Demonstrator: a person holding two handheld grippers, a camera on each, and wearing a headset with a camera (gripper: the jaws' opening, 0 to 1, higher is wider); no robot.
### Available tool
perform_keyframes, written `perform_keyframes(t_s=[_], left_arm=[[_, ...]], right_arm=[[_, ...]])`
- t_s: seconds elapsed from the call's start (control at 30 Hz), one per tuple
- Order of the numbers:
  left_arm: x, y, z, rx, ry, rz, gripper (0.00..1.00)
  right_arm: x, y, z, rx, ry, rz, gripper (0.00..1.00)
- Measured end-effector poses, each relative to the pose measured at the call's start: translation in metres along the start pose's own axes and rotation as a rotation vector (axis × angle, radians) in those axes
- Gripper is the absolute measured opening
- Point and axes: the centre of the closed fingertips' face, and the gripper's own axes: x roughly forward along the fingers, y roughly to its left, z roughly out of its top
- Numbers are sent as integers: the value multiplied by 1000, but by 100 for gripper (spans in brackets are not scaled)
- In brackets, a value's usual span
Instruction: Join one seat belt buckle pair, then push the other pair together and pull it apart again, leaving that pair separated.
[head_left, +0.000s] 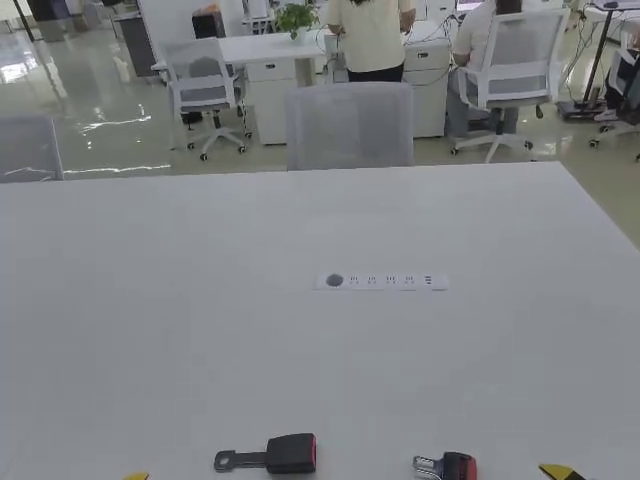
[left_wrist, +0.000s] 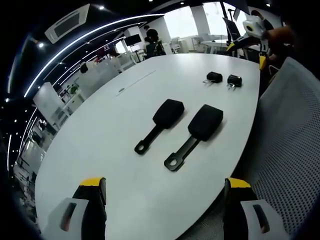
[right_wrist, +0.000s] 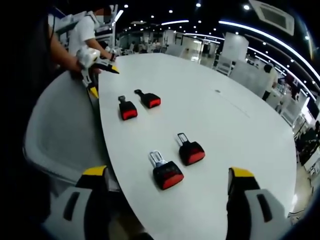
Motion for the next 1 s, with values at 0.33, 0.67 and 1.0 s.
perform_keyframes(t_s=[0.33,0.67,1.0], left_arm=[[0,1,2,-6,-18,9,100],[-1,-1,3,-15,-27,-6,99],[-1,-3,4,11,-27,-14,100]], right_arm=[[6,3,4,-18,14,20,100],[10,-5,-5,37,29,0,99],[17,5,-13,12,37,31,95]])
